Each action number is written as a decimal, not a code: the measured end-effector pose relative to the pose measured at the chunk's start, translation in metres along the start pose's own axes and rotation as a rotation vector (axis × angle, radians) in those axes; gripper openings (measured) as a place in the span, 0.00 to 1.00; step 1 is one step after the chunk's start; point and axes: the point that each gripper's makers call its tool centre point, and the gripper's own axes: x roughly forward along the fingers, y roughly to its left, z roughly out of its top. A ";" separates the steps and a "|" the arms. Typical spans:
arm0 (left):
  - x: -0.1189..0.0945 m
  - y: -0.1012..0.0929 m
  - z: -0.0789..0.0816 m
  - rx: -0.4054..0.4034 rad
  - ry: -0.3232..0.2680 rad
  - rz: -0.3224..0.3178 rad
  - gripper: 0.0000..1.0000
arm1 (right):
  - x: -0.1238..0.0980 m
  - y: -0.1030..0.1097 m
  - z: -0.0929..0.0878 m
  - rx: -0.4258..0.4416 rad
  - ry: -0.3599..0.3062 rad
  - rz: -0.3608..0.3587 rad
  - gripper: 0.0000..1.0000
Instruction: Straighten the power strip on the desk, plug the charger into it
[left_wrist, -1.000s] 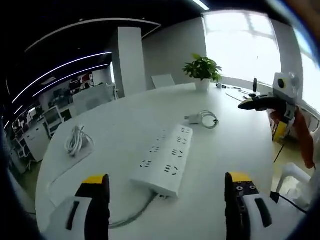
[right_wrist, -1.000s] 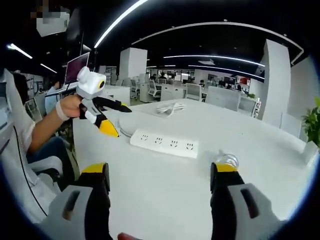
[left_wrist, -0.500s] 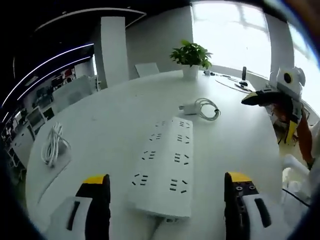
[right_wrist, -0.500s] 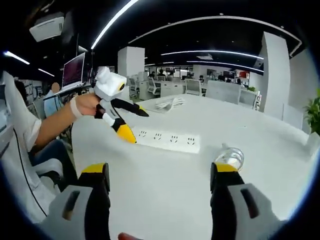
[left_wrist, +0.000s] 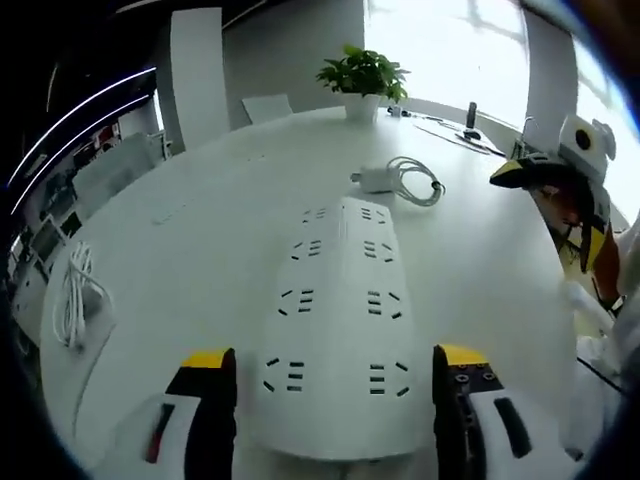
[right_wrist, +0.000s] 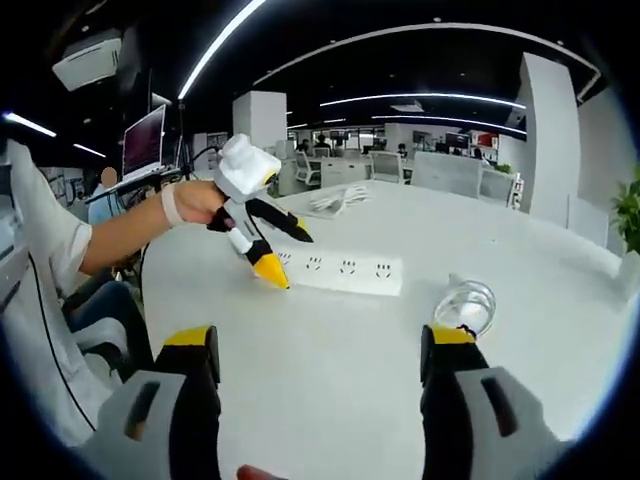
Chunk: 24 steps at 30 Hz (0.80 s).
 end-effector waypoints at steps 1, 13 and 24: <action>0.000 -0.001 0.000 -0.002 0.000 -0.005 0.77 | 0.000 0.000 0.000 0.000 0.001 -0.001 0.82; 0.003 -0.003 -0.004 0.014 0.021 -0.018 0.75 | 0.019 -0.027 0.015 -0.302 0.166 0.035 0.80; 0.002 -0.003 -0.005 0.008 0.007 -0.005 0.75 | 0.070 -0.048 0.042 -0.637 0.315 0.246 0.78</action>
